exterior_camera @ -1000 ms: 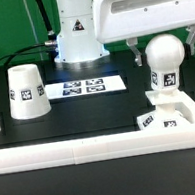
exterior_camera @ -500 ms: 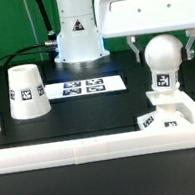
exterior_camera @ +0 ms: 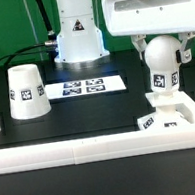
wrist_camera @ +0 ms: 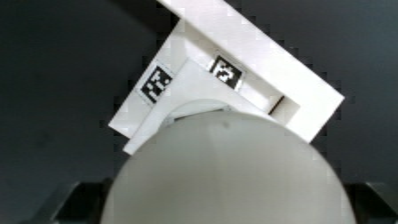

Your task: Assemble lamp

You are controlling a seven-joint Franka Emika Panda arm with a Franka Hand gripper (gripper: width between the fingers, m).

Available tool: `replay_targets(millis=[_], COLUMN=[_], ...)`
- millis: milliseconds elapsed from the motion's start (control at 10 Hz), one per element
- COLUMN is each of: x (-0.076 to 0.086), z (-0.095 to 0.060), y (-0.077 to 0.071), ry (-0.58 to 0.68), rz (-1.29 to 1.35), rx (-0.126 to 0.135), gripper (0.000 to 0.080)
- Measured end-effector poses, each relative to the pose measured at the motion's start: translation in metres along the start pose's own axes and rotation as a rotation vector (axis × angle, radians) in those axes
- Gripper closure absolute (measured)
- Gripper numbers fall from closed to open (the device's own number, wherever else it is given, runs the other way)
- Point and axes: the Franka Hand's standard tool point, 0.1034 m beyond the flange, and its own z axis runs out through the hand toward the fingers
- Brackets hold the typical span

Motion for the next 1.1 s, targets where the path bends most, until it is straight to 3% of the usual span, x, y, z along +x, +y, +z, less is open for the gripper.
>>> replay_targets(millis=[200, 1100], x=[-0.0003, 0.0021], z=[0.0002, -0.0001], y=[-0.0001, 0.0007], ry=[0.000, 0.004], rz=[-0.034, -0.753], rx=[-0.001, -0.004], gripper=[0.0114, 0.0101])
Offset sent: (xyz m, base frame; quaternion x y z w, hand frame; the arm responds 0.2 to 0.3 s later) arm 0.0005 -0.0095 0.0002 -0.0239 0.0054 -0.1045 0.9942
